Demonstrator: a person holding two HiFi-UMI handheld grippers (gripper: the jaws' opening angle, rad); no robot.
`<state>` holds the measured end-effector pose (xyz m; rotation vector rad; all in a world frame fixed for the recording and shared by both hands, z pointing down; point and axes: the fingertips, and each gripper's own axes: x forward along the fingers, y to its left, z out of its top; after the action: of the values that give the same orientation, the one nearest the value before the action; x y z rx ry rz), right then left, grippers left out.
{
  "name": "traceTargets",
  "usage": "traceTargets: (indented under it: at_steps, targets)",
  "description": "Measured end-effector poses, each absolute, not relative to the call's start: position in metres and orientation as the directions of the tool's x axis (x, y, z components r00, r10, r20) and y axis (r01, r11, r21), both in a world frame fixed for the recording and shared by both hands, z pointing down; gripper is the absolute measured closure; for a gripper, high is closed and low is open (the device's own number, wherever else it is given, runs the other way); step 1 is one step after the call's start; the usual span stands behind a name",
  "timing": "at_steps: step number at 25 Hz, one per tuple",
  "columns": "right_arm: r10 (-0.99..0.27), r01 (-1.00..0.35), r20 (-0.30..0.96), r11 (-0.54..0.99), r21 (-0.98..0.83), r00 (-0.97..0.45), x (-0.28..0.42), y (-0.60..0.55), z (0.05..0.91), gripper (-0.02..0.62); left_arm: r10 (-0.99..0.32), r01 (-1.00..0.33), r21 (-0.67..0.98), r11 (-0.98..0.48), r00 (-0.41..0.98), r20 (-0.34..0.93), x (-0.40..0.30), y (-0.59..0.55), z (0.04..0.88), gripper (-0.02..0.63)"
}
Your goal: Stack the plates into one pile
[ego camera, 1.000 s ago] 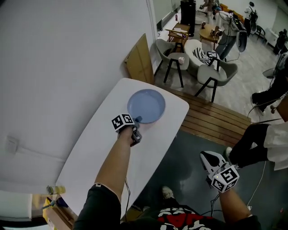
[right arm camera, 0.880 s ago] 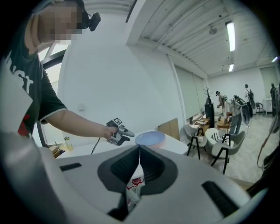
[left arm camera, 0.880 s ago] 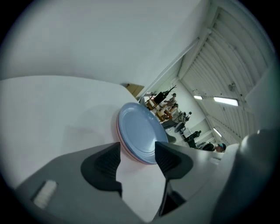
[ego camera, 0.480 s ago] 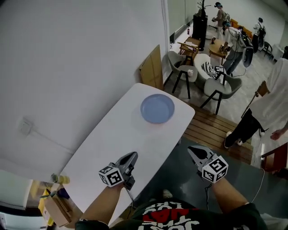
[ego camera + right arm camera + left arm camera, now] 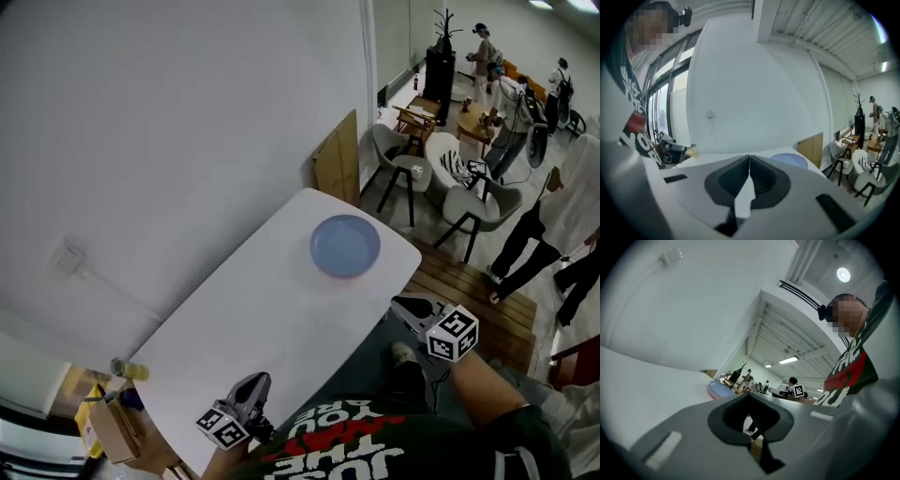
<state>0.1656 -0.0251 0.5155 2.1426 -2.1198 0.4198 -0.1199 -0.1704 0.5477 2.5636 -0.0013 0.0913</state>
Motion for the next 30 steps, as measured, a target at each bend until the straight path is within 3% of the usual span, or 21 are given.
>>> traceTargets:
  at_steps: [7,13,20,30]
  targets:
    - [-0.924,-0.955,0.247,0.268,-0.124,-0.291,0.332,-0.065,0.528,0.589,-0.259,-0.211,0.523,-0.826,0.966,-0.021,0.067,-0.158,0.533,0.598]
    - [-0.802,-0.842,0.256,0.52,-0.146,-0.54,0.397,-0.081,0.502,0.589,-0.426,-0.366,0.56,-0.744,0.904,0.026,0.174,-0.123,0.509,0.598]
    - [-0.741,-0.775,0.227,0.599,-0.202,-0.632,0.418,-0.087,0.502,0.591,-0.511,-0.488,0.419,-0.765,0.857,0.065,0.203,-0.092,0.499,0.598]
    - [-0.727,-0.768,0.245,0.613,-0.187,-0.641,0.419,-0.087,0.503,0.591,-0.576,-0.551,0.391,-0.737,0.815,0.062,0.197,-0.072,0.504,0.598]
